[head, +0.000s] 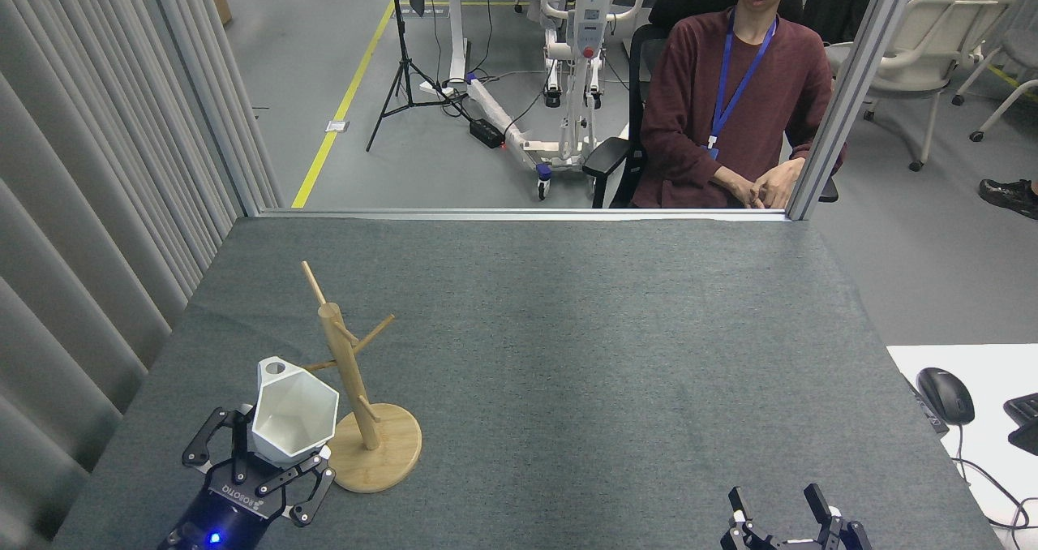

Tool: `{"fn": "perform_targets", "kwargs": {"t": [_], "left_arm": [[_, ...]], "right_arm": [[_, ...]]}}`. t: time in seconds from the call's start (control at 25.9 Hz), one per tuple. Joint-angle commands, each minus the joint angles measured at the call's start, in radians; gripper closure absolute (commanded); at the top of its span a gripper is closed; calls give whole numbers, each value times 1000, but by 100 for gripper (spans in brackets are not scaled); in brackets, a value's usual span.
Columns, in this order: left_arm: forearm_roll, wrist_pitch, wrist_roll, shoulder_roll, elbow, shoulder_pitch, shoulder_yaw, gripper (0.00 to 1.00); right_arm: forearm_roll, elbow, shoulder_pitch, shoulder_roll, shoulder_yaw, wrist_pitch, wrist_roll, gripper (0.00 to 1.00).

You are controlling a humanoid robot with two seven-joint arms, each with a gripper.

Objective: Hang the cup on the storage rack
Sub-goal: 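Move the cup with the left gripper onto a peg of the wooden stand, then release the cup and retract the left gripper toward the robot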

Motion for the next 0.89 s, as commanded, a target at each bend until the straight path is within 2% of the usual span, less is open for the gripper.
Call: {"fn": "perform_targets", "kwargs": {"t": [0.0,0.27,0.35,0.39,0.42,0.46,0.5,0.73,0.85], "left_arm": [[-31,2,1,5,43,-35,-6,59],[-85,8,1,0,61,-55,-50,59],[-100,12,1,-9,67,-60,-61,56],[-102,18,0,-14,75,-66,-63,47],[-105,39,0,-23,85,-72,-63,32],[-105,62,0,-29,101,-80,-63,4],[-105,70,1,-29,110,-87,-63,0],[-97,68,1,-27,125,-66,-53,0],[-87,70,1,-29,122,-21,-38,0]], "right_arm": [[0,-2,1,2,0,0,-1,2],[-2,0,-3,3,0,-1,-7,2],[-2,-2,-3,5,0,-1,-7,2],[-2,-2,-3,5,0,-1,-7,2],[-2,-2,-5,5,0,-1,-7,2],[-2,-2,-5,5,0,-3,-7,2],[-2,0,-5,3,0,-3,-7,2],[-2,0,-3,3,0,-3,-9,2],[-2,-3,-5,2,0,-7,-9,2]]}}
